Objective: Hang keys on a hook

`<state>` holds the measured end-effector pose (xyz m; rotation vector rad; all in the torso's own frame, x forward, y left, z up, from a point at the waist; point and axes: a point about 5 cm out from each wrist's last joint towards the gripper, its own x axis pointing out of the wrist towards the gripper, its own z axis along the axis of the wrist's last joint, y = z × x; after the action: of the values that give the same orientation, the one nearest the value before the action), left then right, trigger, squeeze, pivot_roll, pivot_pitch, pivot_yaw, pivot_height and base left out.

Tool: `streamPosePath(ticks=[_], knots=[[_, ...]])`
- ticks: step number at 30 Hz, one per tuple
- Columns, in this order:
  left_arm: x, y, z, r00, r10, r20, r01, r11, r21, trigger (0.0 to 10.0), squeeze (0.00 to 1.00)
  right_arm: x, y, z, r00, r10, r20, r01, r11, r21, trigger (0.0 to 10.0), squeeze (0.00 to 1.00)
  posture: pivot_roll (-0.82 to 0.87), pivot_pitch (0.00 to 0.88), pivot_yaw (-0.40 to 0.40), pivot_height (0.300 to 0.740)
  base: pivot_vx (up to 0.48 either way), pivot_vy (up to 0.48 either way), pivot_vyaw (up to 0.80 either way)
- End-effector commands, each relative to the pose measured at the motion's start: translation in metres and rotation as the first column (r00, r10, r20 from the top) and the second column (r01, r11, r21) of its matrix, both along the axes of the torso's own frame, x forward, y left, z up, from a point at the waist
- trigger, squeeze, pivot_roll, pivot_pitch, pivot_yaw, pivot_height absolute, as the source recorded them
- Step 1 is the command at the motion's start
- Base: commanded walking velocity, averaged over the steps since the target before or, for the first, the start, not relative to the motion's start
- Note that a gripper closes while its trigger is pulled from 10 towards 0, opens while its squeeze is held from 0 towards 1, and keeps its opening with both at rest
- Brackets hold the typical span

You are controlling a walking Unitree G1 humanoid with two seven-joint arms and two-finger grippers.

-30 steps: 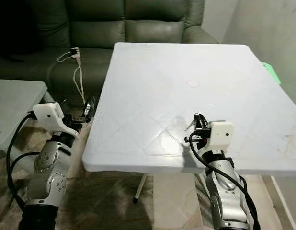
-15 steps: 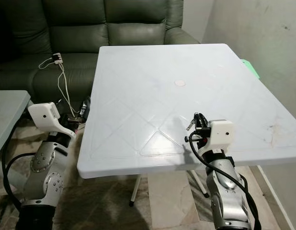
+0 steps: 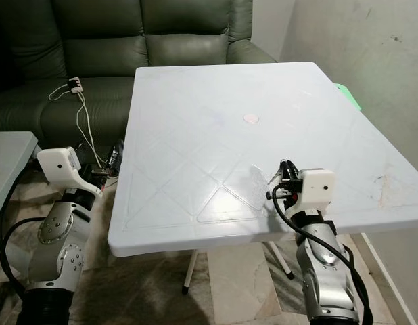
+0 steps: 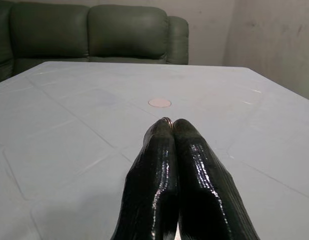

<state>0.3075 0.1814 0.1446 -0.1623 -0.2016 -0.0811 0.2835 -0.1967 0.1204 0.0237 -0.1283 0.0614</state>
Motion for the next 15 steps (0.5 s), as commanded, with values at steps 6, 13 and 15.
streamPosePath(ticks=[6,13,15], knots=[[0.0025,0.0012,-0.0001,1.0,0.005,0.001,-0.005,1.0,0.016,10.0,0.0,0.0038,-0.0024,0.0025,1.0,-0.012,0.012,0.012,1.0,-0.004,10.0,0.0,-0.02,0.019,-0.013,0.74,0.0,0.0,-0.78],[0.0041,0.0011,0.0004,1.0,0.004,0.004,-0.004,1.0,0.023,10.0,0.0,0.0047,-0.0016,0.0021,1.0,-0.012,0.011,0.012,1.0,-0.002,10.0,0.0,-0.02,0.02,-0.012,0.74,0.0,0.0,-0.79],[0.0042,0.0005,0.0003,1.0,0.006,0.004,-0.006,1.0,0.022,10.0,0.0,0.0043,-0.0015,0.0018,1.0,-0.013,0.011,0.013,1.0,0.0,10.0,0.0,-0.02,0.021,-0.011,0.74,0.0,0.0,-0.79]])
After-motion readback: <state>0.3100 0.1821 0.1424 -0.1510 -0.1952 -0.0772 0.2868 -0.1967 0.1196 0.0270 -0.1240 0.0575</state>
